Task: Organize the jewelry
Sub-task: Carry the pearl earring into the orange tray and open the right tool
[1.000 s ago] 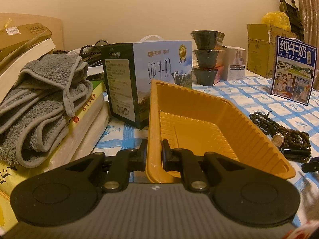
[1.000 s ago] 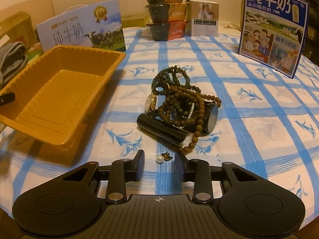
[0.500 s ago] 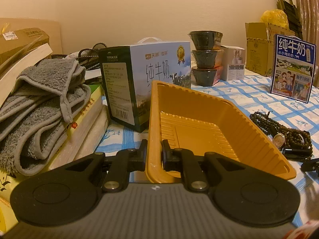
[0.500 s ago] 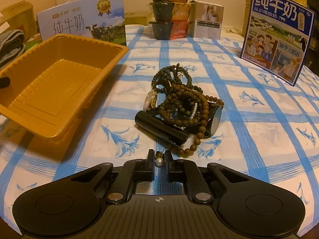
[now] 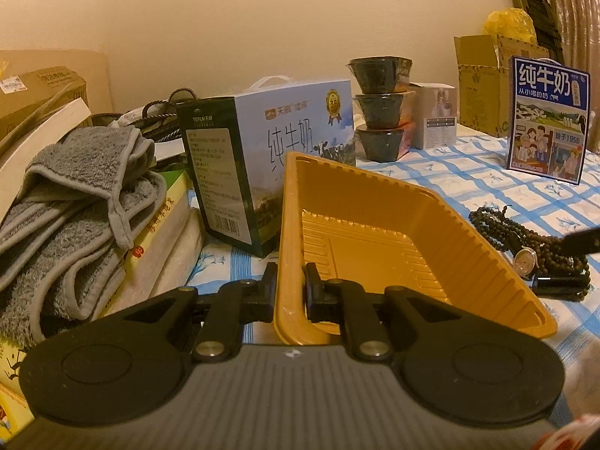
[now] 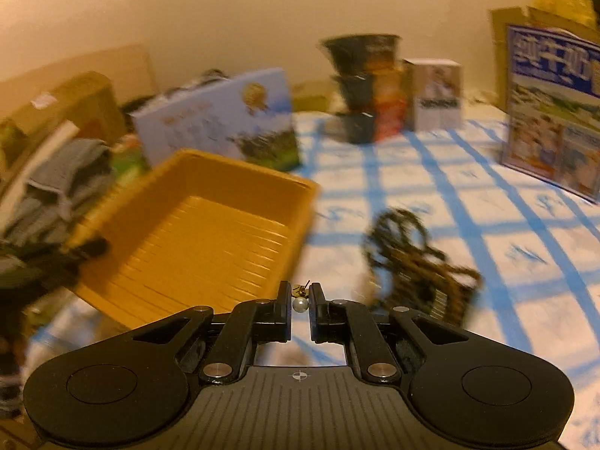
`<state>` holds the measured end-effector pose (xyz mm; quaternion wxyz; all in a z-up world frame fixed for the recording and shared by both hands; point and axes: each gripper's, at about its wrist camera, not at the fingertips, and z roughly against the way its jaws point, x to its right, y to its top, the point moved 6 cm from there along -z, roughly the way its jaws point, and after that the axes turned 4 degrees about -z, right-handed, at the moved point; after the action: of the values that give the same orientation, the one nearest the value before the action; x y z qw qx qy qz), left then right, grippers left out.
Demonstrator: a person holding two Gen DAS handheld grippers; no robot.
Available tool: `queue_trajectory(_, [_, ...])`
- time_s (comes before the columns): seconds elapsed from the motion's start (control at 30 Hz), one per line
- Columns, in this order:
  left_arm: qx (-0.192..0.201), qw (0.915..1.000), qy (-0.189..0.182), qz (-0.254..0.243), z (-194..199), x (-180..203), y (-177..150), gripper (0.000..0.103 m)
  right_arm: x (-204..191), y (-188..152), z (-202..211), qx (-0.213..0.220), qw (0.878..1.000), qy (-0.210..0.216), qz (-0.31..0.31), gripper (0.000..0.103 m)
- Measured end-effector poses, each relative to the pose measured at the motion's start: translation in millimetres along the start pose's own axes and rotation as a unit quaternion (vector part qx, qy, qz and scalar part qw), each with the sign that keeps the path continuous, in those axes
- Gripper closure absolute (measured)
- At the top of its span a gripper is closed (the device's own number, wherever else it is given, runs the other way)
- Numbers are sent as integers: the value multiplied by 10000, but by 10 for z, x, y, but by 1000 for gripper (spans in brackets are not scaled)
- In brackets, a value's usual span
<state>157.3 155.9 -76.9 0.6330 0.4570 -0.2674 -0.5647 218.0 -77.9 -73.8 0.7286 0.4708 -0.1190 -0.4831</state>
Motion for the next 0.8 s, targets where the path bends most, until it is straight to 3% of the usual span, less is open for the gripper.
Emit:
queue_trajectory(0.33, [-2,10000,-2,-10,3,5,3,90,-596,-10,-373,-236,9966,725,297,94])
queue_trajectory(0.8, [-14,10000,-4,8,-12,-3,-6,90,-633,-202,-653,-528,9966,446,438,92])
